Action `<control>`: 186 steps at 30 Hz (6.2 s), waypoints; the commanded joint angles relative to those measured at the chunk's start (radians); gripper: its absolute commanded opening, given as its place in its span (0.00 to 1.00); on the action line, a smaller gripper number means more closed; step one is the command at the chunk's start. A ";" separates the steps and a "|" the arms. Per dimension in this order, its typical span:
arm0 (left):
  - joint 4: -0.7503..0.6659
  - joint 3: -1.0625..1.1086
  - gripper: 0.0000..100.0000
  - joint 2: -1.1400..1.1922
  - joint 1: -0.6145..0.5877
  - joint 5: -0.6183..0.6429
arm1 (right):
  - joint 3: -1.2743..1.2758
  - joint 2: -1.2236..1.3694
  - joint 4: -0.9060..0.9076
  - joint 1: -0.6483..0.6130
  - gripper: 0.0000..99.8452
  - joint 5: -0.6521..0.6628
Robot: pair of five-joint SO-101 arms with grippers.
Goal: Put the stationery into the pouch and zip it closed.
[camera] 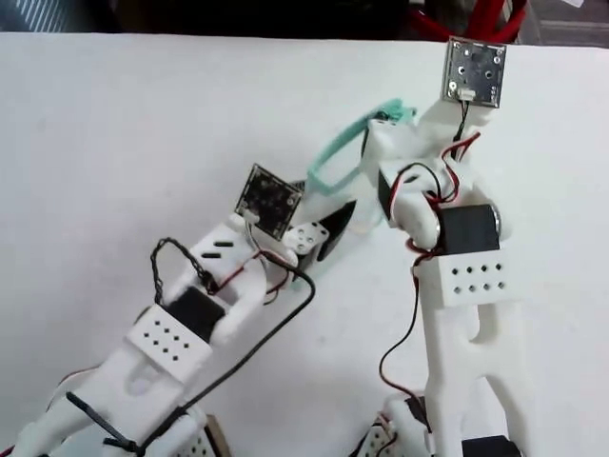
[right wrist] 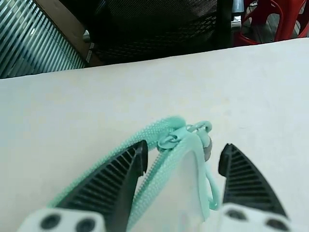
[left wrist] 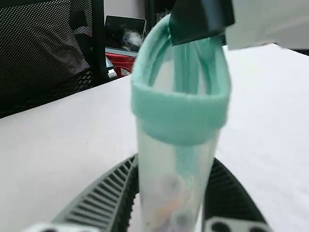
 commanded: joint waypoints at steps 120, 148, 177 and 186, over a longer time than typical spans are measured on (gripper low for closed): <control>-0.020 -0.005 0.03 0.005 -0.012 -0.092 | 0.462 0.001 -1.041 0.105 0.02 0.436; -0.261 0.086 0.17 0.010 0.030 0.034 | 0.430 -0.444 -0.424 -0.041 0.02 0.437; -0.353 0.126 0.02 0.007 -0.018 0.035 | -0.133 -0.453 0.145 -0.255 0.02 0.445; -0.296 0.130 0.02 0.001 -0.018 0.035 | -0.051 -0.452 0.143 -0.168 0.02 0.482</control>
